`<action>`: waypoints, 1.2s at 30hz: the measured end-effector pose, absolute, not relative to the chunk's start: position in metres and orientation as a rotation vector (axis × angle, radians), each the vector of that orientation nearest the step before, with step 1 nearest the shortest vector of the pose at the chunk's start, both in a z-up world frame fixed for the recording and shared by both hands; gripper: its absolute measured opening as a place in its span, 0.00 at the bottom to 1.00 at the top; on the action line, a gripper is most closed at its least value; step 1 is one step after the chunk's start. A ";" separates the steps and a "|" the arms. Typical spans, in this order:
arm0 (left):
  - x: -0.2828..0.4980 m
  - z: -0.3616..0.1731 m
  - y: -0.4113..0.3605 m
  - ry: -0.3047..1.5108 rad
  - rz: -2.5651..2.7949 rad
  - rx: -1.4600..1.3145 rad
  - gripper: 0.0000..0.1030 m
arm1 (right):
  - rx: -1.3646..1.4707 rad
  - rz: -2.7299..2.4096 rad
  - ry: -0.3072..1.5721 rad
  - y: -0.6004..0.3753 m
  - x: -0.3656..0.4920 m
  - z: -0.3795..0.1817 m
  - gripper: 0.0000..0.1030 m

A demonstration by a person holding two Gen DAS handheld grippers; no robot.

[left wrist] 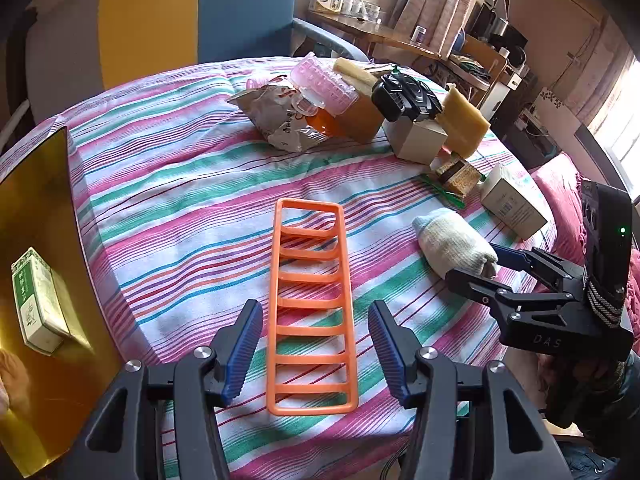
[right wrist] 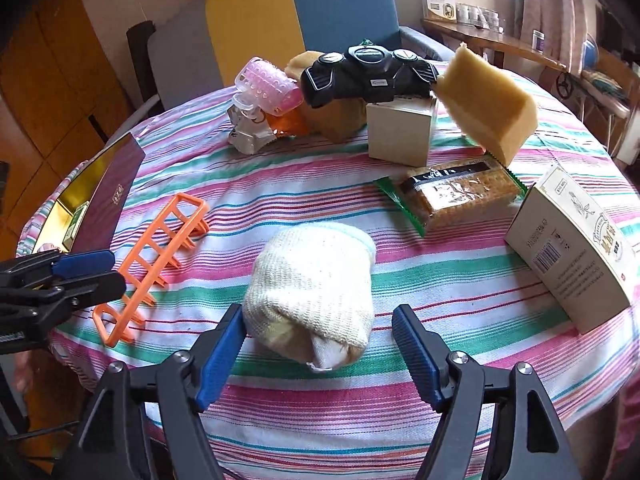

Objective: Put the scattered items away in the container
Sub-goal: 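Lift the orange rack with the left tool while the right tool grasps the cream sock ball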

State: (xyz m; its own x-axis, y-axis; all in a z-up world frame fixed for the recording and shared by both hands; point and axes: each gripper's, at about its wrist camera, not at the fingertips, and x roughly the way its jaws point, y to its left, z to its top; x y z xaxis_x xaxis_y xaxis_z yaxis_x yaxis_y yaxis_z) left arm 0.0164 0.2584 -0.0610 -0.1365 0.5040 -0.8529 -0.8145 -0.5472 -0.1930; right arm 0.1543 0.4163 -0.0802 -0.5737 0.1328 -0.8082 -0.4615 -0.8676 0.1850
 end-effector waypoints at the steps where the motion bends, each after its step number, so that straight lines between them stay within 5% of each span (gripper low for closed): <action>1: 0.016 -0.062 0.260 0.406 1.822 -1.192 0.54 | -1.210 2.462 0.548 0.417 0.155 -0.080 0.76; 14: 0.014 -0.082 0.272 0.442 1.802 -1.236 0.54 | -1.187 2.470 0.580 0.419 0.149 -0.085 0.83; 20: 0.012 -0.085 0.271 0.411 1.821 -1.250 0.54 | -1.233 2.464 0.557 0.414 0.137 -0.089 1.00; 29: 0.008 -0.086 0.270 0.370 1.831 -1.257 0.55 | -1.231 2.400 0.586 0.415 0.132 -0.089 1.00; 33: 0.010 -0.085 0.270 0.381 1.843 -1.250 0.55 | -1.192 2.358 0.635 0.424 0.137 -0.083 0.75; 36: 0.011 -0.083 0.273 0.381 1.861 -1.258 0.55 | -1.209 2.371 0.602 0.421 0.138 -0.081 0.67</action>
